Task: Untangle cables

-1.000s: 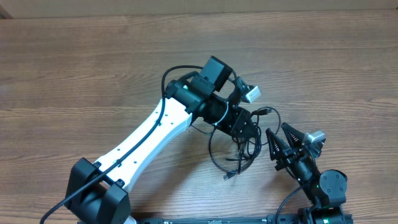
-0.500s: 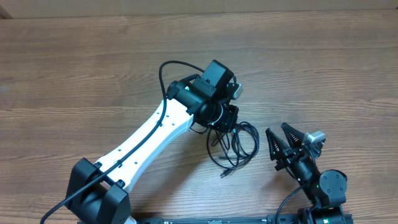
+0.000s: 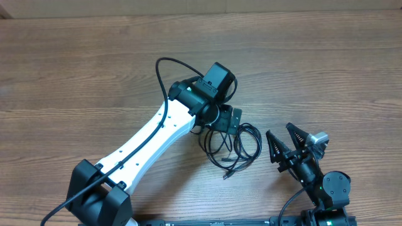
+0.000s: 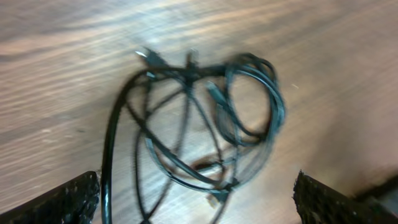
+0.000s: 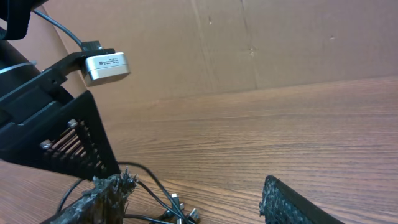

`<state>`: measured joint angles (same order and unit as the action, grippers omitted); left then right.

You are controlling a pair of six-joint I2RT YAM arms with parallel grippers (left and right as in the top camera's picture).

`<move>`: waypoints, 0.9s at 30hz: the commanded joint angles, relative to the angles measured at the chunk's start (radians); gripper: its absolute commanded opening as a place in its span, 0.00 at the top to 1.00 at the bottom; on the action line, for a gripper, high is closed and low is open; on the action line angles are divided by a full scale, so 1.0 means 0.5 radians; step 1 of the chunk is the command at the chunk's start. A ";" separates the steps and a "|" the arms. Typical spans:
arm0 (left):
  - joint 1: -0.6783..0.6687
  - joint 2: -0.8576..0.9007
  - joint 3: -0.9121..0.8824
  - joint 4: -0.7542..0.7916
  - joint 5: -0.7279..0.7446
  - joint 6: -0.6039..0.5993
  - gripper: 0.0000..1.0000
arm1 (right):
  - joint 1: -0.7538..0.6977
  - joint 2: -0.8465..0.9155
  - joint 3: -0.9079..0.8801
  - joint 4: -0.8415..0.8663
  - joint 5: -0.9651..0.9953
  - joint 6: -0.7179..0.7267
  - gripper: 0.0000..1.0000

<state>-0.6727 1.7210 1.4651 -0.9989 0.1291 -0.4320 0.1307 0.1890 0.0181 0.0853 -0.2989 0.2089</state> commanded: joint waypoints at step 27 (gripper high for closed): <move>-0.178 0.032 0.036 0.079 -0.397 0.493 0.00 | -0.005 -0.016 -0.020 -0.109 0.350 0.298 0.20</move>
<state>-0.7475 1.7214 1.4651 -0.9703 -0.0757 -0.2657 0.1307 0.1890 0.0181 0.0319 -0.1905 0.2943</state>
